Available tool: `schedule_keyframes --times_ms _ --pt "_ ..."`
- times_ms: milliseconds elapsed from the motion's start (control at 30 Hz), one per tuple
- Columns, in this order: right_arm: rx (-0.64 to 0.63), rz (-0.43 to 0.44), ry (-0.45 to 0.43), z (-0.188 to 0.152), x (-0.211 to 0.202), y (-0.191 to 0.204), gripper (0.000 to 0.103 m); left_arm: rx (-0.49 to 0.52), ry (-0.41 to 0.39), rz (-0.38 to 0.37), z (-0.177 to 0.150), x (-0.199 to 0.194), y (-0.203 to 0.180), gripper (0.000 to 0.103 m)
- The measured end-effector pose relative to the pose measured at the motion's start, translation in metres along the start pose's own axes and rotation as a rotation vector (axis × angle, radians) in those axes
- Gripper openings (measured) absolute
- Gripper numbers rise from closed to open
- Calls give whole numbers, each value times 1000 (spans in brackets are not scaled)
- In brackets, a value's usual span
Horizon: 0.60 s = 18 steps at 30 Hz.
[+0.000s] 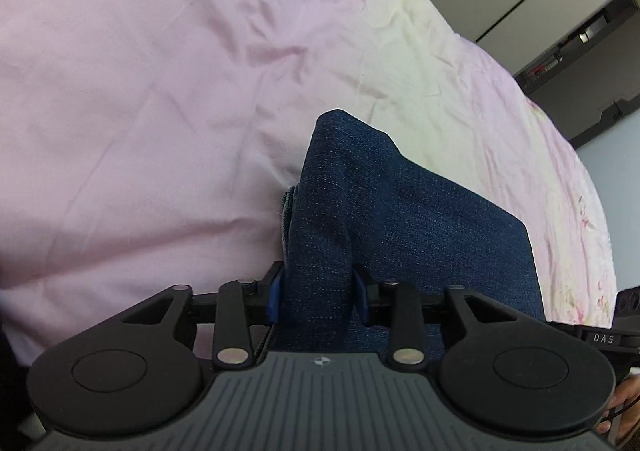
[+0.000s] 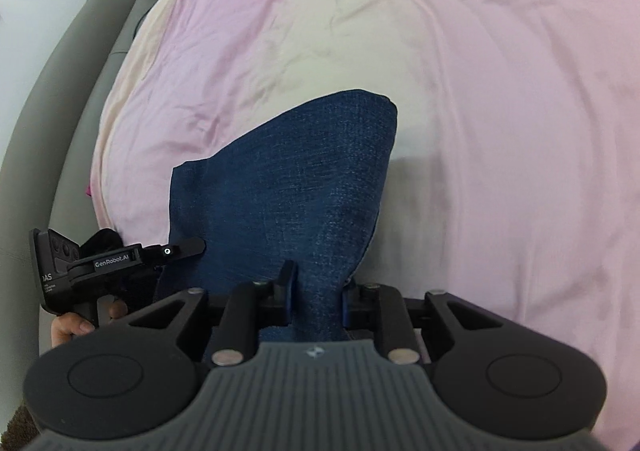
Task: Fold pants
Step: 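Open both tools and release the folded jeans on the bed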
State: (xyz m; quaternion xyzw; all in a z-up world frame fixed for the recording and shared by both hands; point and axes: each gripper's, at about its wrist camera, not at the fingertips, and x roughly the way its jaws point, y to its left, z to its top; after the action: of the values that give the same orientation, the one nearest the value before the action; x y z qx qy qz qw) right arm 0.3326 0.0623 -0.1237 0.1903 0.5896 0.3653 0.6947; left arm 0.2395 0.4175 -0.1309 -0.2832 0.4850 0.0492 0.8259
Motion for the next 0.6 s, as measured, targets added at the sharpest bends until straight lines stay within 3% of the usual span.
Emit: schedule_keyframes --times_ms 167,267,367,467,533,600 --pt "-101 -128 14 0 19 3 32 -38 -3 -32 -6 -6 9 47" --pt "-127 -163 5 5 22 10 41 -20 -37 3 -9 -22 2 47" --pt "-254 -261 -38 1 8 28 49 43 -106 50 -16 -50 -11 45" --pt "-363 -311 -110 -11 -22 43 48 141 -179 85 -27 -81 -31 39" --pt "-419 -300 -136 -23 -35 56 44 214 -175 84 -37 -92 -47 27" --pt "-495 -298 -148 -38 -41 69 26 256 -162 100 -49 -94 -58 13"
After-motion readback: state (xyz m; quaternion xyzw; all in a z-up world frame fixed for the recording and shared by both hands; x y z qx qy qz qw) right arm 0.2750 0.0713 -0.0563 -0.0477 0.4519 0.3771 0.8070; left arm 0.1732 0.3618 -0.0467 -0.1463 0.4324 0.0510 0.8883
